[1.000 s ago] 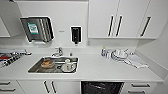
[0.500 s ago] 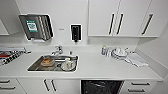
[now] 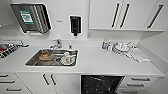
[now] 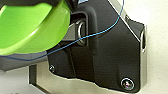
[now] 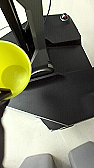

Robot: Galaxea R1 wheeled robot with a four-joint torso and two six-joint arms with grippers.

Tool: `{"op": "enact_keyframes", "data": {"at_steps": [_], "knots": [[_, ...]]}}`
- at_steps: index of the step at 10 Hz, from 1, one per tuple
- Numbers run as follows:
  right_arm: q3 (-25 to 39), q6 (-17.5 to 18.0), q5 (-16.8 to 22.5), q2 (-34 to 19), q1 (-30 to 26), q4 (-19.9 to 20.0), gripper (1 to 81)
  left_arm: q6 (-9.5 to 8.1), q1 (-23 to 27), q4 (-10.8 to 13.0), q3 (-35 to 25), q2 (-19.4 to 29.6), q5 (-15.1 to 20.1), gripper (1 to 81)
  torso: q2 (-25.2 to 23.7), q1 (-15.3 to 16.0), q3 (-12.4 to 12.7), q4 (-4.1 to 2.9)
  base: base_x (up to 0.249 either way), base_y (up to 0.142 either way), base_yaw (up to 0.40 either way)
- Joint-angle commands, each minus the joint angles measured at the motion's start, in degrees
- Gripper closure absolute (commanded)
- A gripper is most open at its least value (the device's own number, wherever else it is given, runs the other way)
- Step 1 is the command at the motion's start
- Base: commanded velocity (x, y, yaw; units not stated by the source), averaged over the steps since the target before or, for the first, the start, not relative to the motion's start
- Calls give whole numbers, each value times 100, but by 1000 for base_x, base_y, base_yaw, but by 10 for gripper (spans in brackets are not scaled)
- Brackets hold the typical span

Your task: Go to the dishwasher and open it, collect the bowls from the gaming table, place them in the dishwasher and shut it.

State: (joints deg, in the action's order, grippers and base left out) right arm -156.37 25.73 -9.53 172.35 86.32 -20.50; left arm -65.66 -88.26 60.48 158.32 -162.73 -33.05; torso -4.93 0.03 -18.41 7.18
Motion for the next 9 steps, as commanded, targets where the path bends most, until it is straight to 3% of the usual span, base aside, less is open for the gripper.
{"op": "enact_keyframes", "data": {"at_steps": [1,4,6,7,9], "knots": [[20,28,259,-49,-110,20,811,-1350,348,1228,94,714,-1806,811,-2,0,0,0,0,0,0],[37,37,250,-40,-128,20,811,-2082,849,1361,349,1331,-3234,811,0,2,6,0,0,0,0],[37,54,241,-40,-137,29,811,-2619,1227,1502,867,1322,-4095,811,0,2,6,0,0,0,0],[37,54,241,-40,-137,29,811,-2768,1420,1607,1104,1217,-4201,811,0,2,6,0,0,0,0],[81,54,233,-40,-137,20,811,-3118,1885,2081,1639,813,-4201,811,0,5,4,0,0,0,0]]}}
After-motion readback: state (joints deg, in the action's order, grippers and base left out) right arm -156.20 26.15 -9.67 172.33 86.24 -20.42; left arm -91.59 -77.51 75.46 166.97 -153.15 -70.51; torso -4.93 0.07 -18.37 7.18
